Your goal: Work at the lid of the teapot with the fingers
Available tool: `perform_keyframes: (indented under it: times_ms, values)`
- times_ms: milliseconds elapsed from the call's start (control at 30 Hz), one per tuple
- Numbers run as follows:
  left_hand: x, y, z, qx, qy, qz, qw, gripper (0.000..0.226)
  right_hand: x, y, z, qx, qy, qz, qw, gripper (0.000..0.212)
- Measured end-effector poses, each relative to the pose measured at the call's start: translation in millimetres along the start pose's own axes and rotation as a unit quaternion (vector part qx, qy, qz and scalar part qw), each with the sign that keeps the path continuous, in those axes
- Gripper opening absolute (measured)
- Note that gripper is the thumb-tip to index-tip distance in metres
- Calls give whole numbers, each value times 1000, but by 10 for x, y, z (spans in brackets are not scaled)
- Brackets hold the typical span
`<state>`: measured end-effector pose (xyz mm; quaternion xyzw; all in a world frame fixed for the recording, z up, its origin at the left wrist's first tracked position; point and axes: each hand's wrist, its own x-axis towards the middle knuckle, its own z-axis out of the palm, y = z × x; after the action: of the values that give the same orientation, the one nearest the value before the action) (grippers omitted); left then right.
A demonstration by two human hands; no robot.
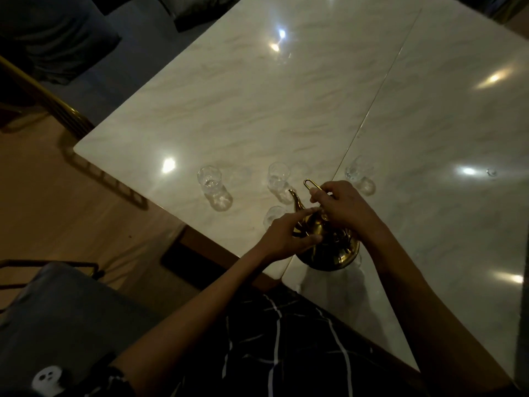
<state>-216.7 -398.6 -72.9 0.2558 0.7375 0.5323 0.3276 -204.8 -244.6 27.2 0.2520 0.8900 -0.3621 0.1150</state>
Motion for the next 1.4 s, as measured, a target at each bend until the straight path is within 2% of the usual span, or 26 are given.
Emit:
perform_keyframes:
  times_ms: [600,1067,1400]
  values:
    - [586,318,-268,-29,21,-61,998,67,608,-392,-420,-19,-8,-26,999,34]
    - [727,304,-213,-59,18,-89,994,66,871,-390,-457,-46,-46,-18,998,35]
    - [754,338,-149,-41,18,-84,995,66,870,-344,-520,-42,-49,-17,998,35]
